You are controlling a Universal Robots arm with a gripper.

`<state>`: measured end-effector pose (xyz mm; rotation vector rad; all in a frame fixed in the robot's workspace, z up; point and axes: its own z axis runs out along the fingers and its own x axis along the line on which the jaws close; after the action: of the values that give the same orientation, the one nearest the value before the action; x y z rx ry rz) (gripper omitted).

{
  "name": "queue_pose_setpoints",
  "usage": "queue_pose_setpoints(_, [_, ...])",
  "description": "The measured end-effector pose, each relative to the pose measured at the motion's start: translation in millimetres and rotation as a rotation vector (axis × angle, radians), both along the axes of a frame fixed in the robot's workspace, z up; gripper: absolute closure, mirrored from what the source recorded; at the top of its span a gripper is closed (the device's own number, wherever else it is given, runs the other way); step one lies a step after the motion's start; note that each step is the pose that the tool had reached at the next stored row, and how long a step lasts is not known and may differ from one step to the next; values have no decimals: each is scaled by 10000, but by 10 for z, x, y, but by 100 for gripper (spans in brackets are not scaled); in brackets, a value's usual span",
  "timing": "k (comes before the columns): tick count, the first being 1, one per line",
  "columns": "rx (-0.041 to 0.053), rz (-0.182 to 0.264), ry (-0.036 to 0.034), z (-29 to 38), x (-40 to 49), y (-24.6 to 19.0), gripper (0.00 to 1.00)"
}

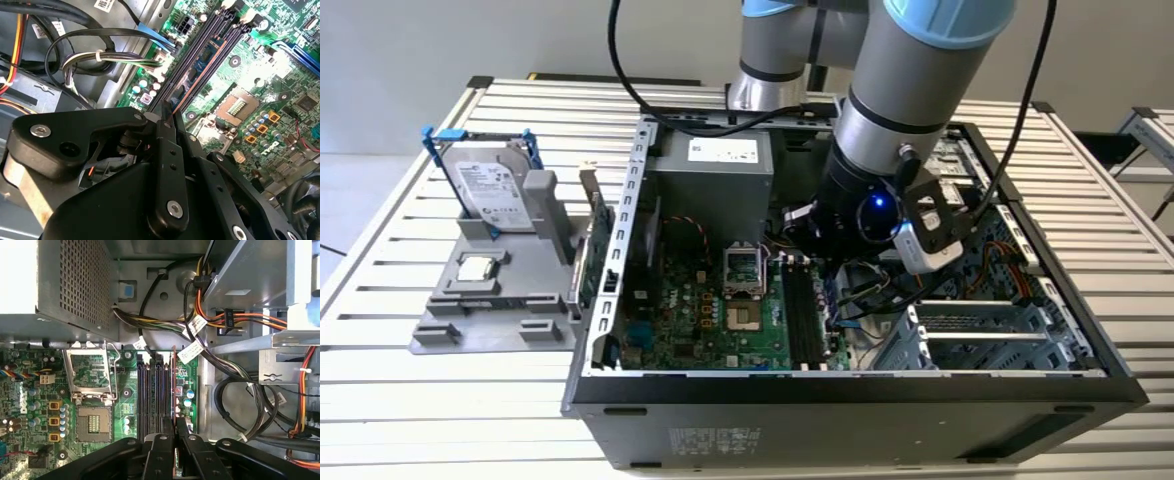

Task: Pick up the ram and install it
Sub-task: 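Insert the ram into the slot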

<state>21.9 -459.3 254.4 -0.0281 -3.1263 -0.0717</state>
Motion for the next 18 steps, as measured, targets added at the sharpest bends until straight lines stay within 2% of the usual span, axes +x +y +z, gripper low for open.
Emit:
queue_pose_setpoints(7, [-1,-6,0,-4,0,0,100])
queue_pose_setpoints(13, [-37,-13,37,-11,0,-2,100])
queue_pose_setpoints(14, [-53,-12,36,-17,0,-2,100])
queue_pose_setpoints(18, [-219,-6,35,-40,0,-2,100])
